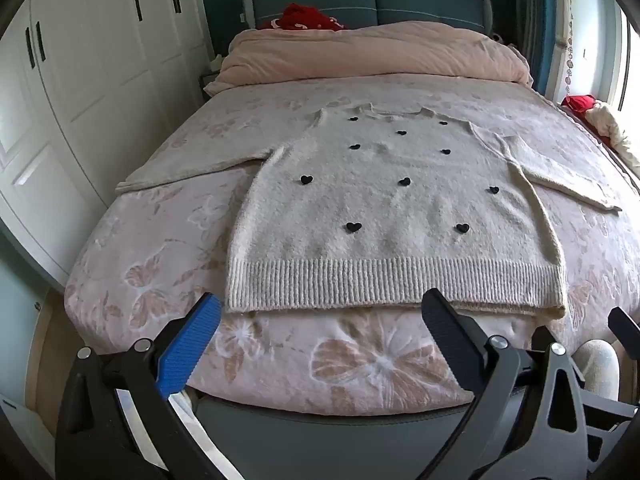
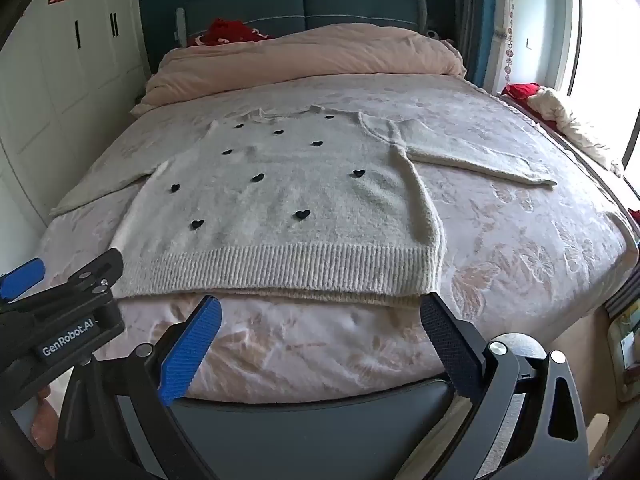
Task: Fold small clothes
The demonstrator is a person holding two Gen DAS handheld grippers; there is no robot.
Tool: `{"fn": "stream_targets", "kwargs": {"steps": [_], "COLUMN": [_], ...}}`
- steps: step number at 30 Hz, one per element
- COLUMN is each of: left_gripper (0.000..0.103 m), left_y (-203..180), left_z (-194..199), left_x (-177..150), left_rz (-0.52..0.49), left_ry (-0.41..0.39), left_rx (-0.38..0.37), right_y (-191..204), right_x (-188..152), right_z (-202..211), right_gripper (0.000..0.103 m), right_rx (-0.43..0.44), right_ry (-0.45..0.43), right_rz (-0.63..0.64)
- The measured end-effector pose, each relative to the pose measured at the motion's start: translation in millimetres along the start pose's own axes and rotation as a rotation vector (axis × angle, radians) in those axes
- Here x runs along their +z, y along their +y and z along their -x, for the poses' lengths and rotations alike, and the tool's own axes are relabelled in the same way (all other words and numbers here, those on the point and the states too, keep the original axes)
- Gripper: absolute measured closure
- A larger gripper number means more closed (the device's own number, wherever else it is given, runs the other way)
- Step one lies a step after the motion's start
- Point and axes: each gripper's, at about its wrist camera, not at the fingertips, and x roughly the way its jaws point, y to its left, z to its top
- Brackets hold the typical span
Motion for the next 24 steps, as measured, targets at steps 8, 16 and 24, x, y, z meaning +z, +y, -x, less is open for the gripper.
{"fn": "stream_targets", "kwargs": {"steps": [8,16,24], "left_gripper": [0.005,0.005,0.005], "left_y": [1.2,0.4,1.0], "left_z": [-0.7,-1.2,-1.2], "left_x": [-0.1,-1.0,-0.8], "left_rz": [0.004,0.003,0.002], "left_ry": [0.003,-0.002,-0.001], "left_rx": [0.009,0.011,0.010], "right_y": [-0.9,0.1,-0.3], "right_x": [5.1,3.8,3.3], "right_z": [4.9,4.0,3.7], "right_gripper": [0.005,0.005,0.005], "right_rx": [-0.007,0.002,0.003], "right_ry": [-0.021,-0.011,-0.011], "right_rz": [-0.032,-0.031,-0.031]}}
